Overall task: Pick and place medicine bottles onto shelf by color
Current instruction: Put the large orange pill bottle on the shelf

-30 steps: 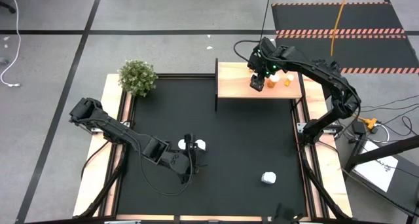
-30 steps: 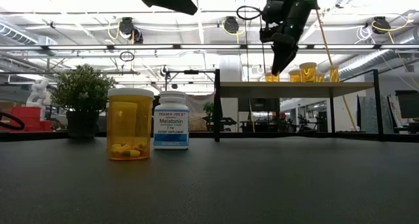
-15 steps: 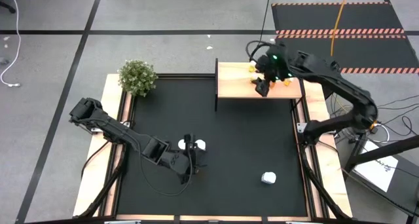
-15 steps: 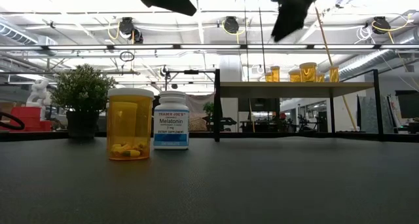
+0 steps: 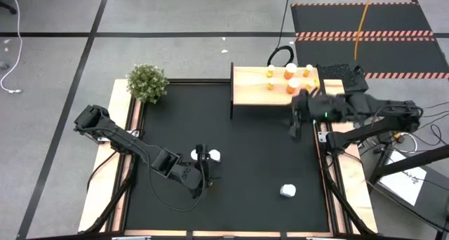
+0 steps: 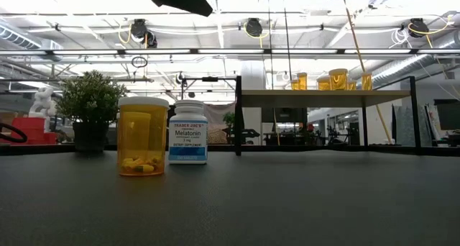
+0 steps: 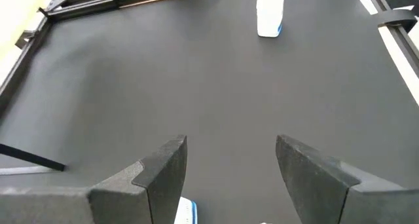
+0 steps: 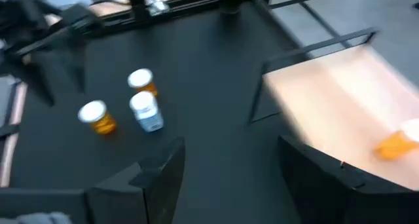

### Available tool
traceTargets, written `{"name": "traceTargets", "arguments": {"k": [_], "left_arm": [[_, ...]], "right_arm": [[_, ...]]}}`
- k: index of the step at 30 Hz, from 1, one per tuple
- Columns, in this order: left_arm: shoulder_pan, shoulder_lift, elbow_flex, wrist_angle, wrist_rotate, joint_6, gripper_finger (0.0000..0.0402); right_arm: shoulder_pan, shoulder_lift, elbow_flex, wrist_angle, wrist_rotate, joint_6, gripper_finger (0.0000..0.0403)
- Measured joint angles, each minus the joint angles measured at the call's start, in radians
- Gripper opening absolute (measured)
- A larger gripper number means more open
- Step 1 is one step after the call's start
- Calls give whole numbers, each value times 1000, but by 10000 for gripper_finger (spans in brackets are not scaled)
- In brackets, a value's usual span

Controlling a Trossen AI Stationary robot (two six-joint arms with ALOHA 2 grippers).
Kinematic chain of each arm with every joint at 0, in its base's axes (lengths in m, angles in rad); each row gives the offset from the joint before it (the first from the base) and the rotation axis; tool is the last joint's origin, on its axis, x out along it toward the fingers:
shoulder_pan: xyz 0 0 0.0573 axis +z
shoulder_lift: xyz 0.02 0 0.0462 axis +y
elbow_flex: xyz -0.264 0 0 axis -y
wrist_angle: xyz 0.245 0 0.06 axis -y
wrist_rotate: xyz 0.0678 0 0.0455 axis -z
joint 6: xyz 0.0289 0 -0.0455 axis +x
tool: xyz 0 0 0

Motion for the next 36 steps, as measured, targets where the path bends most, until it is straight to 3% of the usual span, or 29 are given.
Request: {"name": "traceTargets", "arguments": {"k": [6, 13, 19, 23, 29, 36], "left_arm": [[0, 0, 0, -8, -14, -14, 234], [7, 0, 0, -98, -29, -48, 234], [-40, 0, 0, -231, 9, -177, 235], [-101, 0, 0, -233, 22, -272, 244], [-193, 44, 0, -231, -40, -332, 303], [-186, 127, 0, -232, -94, -365, 362]], "right_arm": [[184, -15, -205, 197, 61, 47, 238], [241, 4, -403, 541, 59, -120, 238], [238, -2, -410, 633, 58, -189, 238], [240, -10, -409, 657, 57, -179, 238], [240, -11, -409, 654, 56, -174, 238], [241, -11, -409, 653, 55, -131, 238]]}}
